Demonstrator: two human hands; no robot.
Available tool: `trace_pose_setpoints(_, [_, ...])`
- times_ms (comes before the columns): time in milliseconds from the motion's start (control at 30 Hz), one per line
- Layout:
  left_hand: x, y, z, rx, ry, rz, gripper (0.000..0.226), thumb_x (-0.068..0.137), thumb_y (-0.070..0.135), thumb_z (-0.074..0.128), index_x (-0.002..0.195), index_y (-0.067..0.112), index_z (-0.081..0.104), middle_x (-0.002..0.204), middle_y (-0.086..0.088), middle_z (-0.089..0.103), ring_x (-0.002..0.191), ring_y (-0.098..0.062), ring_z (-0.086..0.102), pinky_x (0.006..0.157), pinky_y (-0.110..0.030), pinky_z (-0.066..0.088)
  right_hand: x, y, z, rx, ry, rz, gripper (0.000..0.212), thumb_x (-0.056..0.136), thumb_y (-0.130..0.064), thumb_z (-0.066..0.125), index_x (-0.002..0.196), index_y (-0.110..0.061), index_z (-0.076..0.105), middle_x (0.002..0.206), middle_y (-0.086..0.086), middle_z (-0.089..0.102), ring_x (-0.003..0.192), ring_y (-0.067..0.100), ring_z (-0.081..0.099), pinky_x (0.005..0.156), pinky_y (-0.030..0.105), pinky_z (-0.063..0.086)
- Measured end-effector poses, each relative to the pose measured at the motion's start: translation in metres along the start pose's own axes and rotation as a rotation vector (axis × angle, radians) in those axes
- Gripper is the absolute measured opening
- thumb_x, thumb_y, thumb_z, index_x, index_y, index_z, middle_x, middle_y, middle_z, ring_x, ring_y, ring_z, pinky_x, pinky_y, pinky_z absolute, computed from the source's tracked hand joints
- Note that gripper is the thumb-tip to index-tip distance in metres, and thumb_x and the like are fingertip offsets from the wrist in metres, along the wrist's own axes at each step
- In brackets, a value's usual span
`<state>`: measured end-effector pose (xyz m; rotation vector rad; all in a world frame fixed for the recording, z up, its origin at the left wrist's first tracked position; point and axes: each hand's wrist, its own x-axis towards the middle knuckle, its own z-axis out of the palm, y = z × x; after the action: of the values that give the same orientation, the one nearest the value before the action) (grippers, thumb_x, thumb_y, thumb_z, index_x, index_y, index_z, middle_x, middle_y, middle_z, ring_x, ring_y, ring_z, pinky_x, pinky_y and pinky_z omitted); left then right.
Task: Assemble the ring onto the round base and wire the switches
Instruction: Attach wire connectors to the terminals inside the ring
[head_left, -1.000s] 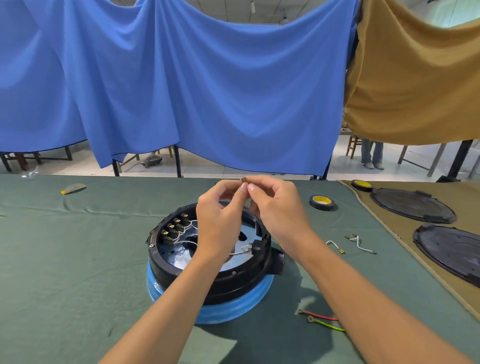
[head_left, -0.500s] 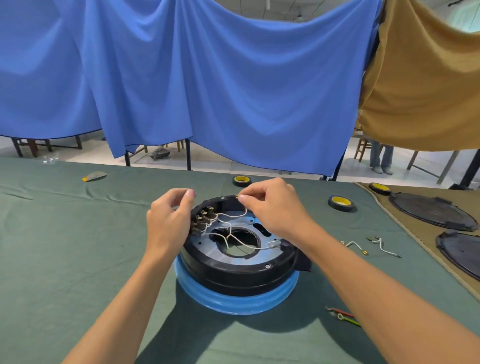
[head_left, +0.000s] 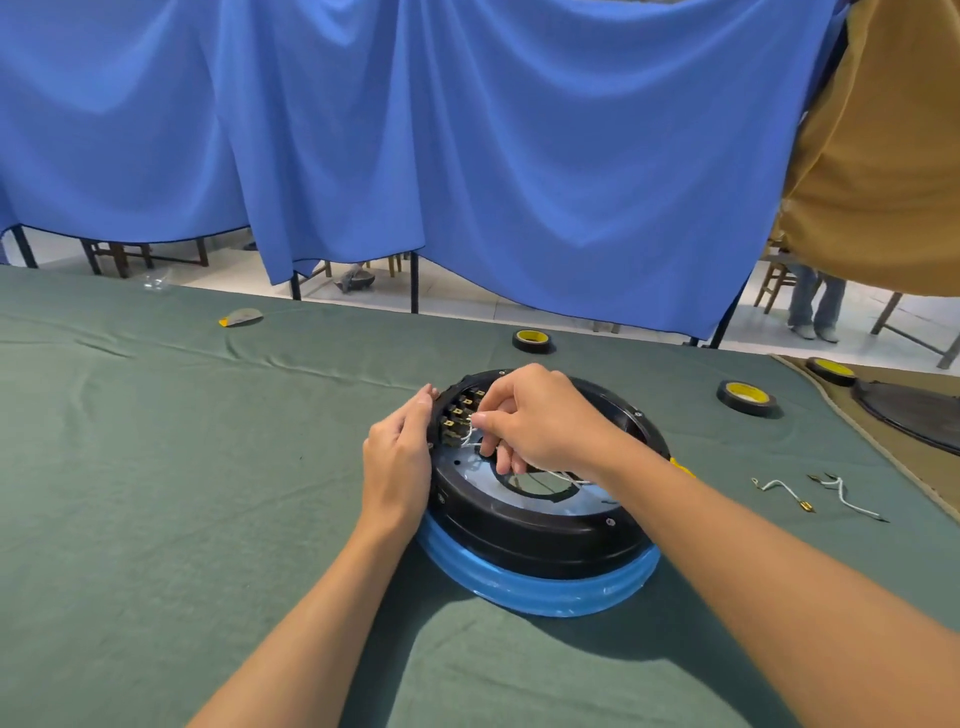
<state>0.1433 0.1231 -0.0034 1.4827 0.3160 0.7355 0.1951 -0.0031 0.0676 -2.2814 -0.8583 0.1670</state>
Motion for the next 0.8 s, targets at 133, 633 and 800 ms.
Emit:
trace_pose_setpoints(133, [0.0, -0.001, 0.001, -0.003, 0.011, 0.004, 0.037, 0.085, 0.039, 0.051, 0.091, 0.013, 0.076, 0.091, -0.003, 0.073, 0.088, -0.014, 0.064, 0.087, -0.047, 0.05, 0.003, 0.005, 0.009, -0.114, -0.005, -0.037, 0.021, 0.099, -0.015, 0.051, 0.087, -0.003, 0.063, 0.069, 0.009, 0.07, 0.049, 0.012, 0.067, 0.044, 0.018, 0.049])
trace_pose_setpoints(633, [0.008, -0.004, 0.002, -0.053, 0.026, -0.103, 0.045, 0.073, 0.03, 0.056, 0.11, 0.012, 0.074, 0.106, -0.007, 0.074, 0.109, -0.025, 0.066, 0.102, -0.048, 0.048, 0.007, 0.004, 0.026, -0.278, 0.052, -0.095, 0.014, 0.1, -0.023, 0.046, 0.099, -0.012, 0.055, 0.096, 0.013, 0.064, 0.097, 0.028, 0.054, 0.087, 0.041, 0.044])
trace_pose_setpoints(800, [0.008, -0.004, 0.002, -0.055, 0.031, -0.112, 0.048, 0.073, 0.029, 0.056, 0.113, 0.009, 0.073, 0.107, -0.008, 0.074, 0.109, -0.024, 0.066, 0.102, -0.048, 0.048, 0.005, 0.006, 0.027, -0.267, 0.066, -0.114, 0.012, 0.1, -0.022, 0.047, 0.101, -0.013, 0.055, 0.097, 0.012, 0.063, 0.096, 0.025, 0.054, 0.082, 0.04, 0.046])
